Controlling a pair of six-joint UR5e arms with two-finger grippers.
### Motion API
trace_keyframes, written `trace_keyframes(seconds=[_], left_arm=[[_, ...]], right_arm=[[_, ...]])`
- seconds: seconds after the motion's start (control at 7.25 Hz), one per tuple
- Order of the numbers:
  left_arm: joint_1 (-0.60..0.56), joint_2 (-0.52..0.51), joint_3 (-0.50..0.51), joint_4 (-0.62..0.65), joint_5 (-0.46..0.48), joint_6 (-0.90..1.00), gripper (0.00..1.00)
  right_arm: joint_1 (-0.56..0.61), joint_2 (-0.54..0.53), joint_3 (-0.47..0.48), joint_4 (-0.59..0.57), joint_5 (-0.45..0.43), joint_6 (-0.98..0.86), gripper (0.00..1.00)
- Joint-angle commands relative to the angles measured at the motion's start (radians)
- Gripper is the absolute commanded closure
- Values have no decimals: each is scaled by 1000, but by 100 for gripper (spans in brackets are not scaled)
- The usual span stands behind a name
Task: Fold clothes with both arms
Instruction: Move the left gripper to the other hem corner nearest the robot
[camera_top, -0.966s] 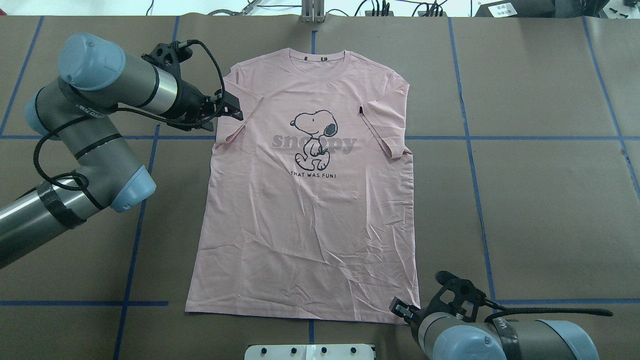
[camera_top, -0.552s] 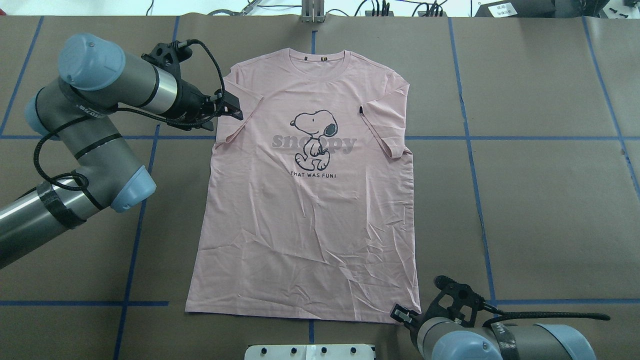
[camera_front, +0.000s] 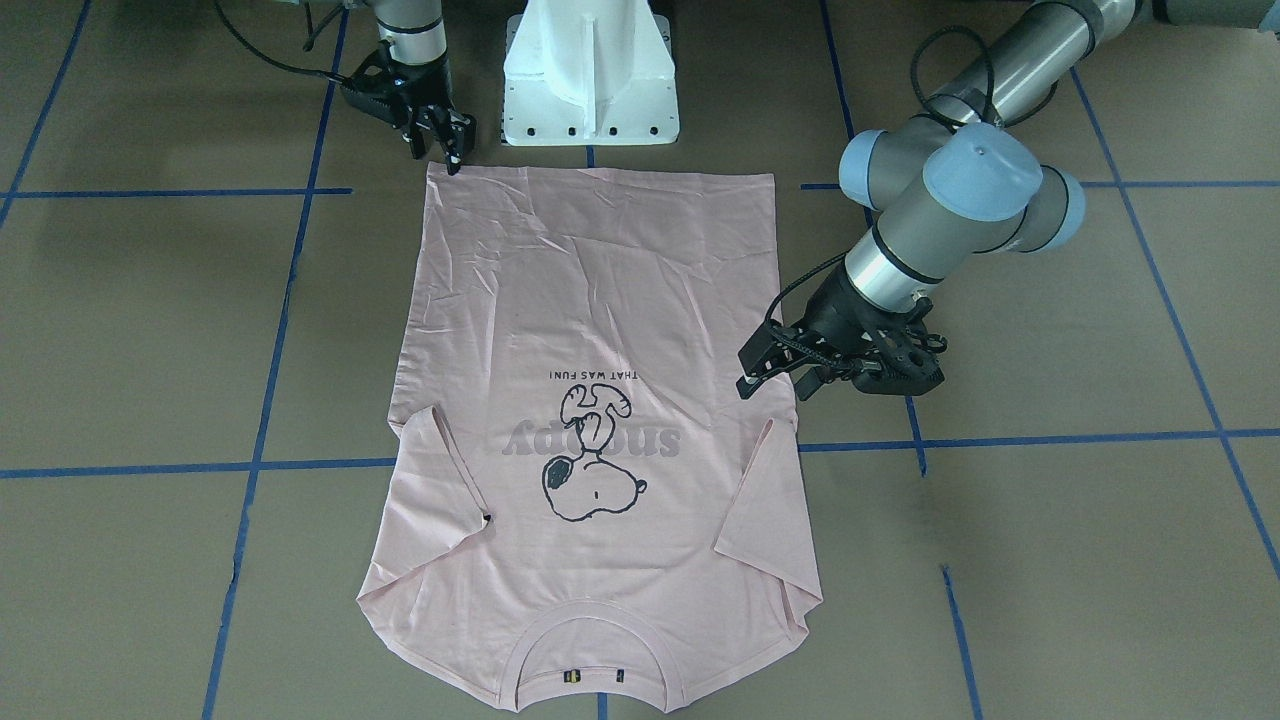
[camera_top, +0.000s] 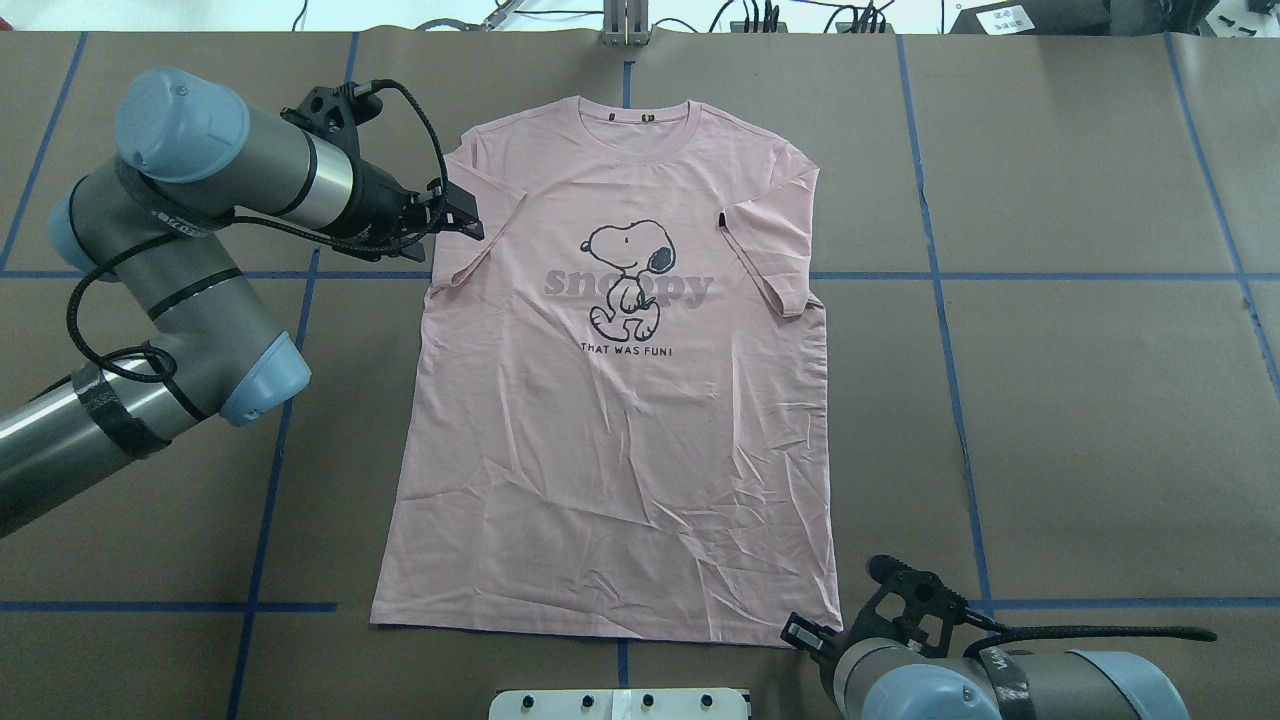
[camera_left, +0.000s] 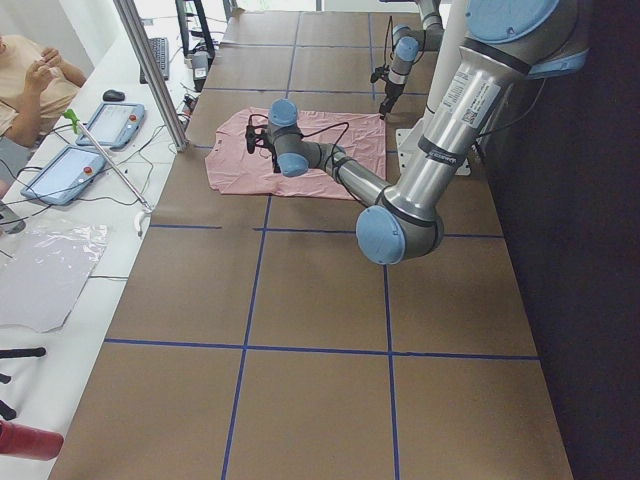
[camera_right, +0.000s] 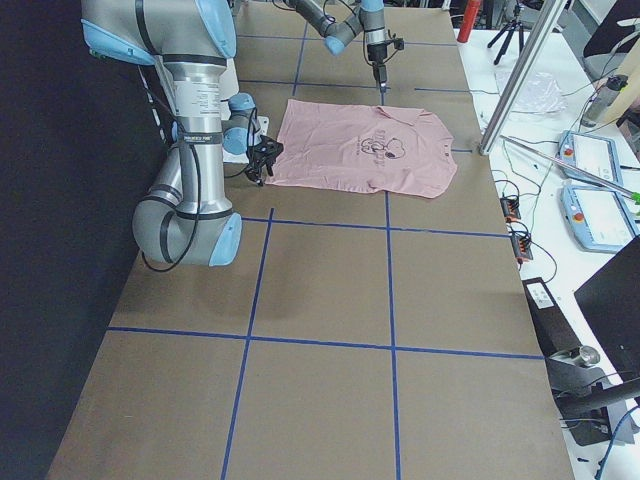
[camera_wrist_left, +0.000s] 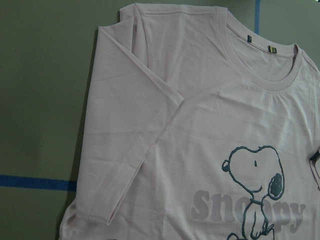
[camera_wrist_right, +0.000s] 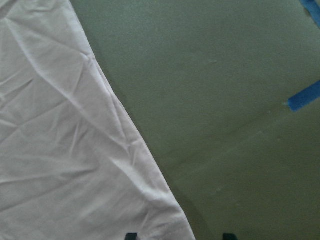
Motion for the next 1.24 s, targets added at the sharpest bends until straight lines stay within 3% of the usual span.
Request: trace_keyframes(seconds=[0.0, 0.55, 0.83, 0.97, 1.1], left_arm=[[2, 1, 0, 0, 2, 0, 16], [2, 1, -2, 0, 2, 0, 16], [3, -1, -2, 0, 15, -36, 16], [5, -1, -6, 0, 15, -44, 16], [5, -1, -8, 0, 15, -44, 16]], right_arm=[[0, 0, -2, 0, -1, -1, 35], [8, 0, -5, -2, -4, 2, 35], [6, 1, -5, -5, -4, 4, 83], [6, 1, -3, -3, -2, 4, 100], [6, 1, 0, -3, -1, 2, 100]])
